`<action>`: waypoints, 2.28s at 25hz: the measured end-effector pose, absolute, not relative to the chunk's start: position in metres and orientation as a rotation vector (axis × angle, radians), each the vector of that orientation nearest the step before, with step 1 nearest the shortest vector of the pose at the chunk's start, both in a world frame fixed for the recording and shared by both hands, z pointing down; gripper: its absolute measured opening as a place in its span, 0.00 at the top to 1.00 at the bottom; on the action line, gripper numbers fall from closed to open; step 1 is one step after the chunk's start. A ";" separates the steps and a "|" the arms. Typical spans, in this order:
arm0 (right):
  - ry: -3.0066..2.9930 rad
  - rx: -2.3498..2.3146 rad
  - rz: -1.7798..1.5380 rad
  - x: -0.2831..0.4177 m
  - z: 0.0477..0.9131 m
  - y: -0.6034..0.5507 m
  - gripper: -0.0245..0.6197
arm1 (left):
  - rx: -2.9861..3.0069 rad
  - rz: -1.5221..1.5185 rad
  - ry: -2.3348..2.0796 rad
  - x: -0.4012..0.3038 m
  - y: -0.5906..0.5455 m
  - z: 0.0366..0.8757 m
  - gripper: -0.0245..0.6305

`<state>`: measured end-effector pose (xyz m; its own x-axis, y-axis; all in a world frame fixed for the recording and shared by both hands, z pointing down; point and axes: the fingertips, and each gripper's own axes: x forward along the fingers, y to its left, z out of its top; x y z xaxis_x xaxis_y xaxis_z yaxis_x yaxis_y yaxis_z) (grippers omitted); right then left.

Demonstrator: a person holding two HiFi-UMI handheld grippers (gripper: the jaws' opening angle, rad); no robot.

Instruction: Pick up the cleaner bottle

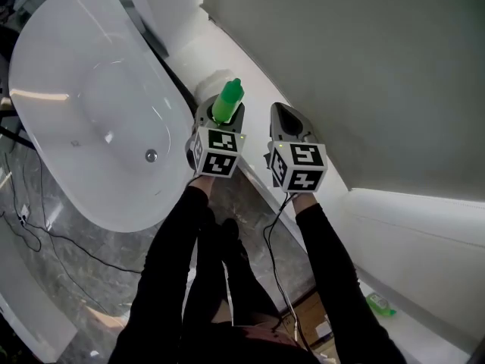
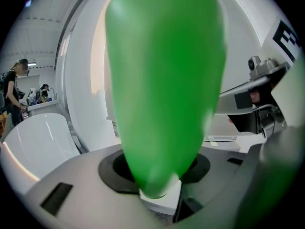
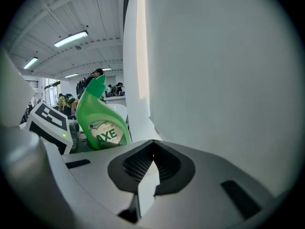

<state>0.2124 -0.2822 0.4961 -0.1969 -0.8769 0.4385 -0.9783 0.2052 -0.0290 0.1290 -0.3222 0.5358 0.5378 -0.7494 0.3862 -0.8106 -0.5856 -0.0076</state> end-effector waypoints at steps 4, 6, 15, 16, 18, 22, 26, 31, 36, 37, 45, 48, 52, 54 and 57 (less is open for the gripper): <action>-2.193 1.728 0.403 0.198 0.464 -0.283 0.96 | 2.592 0.490 -1.378 0.110 -0.321 0.501 0.66; -2.210 1.718 0.386 0.189 0.451 -0.285 0.96 | 2.591 0.477 -1.404 0.099 -0.321 0.485 0.66; -2.302 1.649 0.322 0.139 0.416 -0.289 0.96 | 2.561 0.453 -1.529 0.040 -0.317 0.442 0.66; -2.315 1.637 0.316 0.132 0.412 -0.289 0.96 | 2.556 0.450 -1.547 0.031 -0.317 0.437 0.66; -2.339 1.613 0.306 0.117 0.405 -0.290 0.96 | 2.545 0.443 -1.583 0.016 -0.315 0.425 0.66; -2.381 1.556 0.285 0.088 0.395 -0.291 0.96 | 2.515 0.431 -1.650 -0.016 -0.311 0.409 0.66; -2.423 1.494 0.260 0.057 0.386 -0.293 0.96 | 2.480 0.408 -1.724 -0.048 -0.307 0.396 0.66; -2.469 1.415 0.233 0.017 0.376 -0.290 0.96 | 2.419 0.419 -1.787 -0.088 -0.294 0.388 0.66; -2.511 1.326 0.221 -0.022 0.375 -0.285 0.96 | 2.350 0.433 -1.858 -0.126 -0.280 0.386 0.66; -2.517 1.312 0.220 -0.028 0.375 -0.284 0.96 | 2.338 0.437 -1.868 -0.132 -0.277 0.387 0.66; -2.555 1.209 0.244 -0.068 0.386 -0.271 0.96 | 2.256 0.450 -1.949 -0.180 -0.255 0.386 0.66; -2.575 1.165 0.254 -0.082 0.389 -0.268 0.96 | 2.233 0.452 -1.972 -0.192 -0.250 0.383 0.66; -2.596 1.111 0.258 -0.099 0.391 -0.263 0.96 | 2.204 0.454 -1.994 -0.206 -0.241 0.383 0.66; -2.610 1.082 0.260 -0.108 0.392 -0.260 0.96 | 2.189 0.456 -2.002 -0.212 -0.236 0.384 0.66; -2.623 1.036 0.255 -0.119 0.397 -0.254 0.96 | 2.169 0.461 -2.015 -0.221 -0.228 0.389 0.66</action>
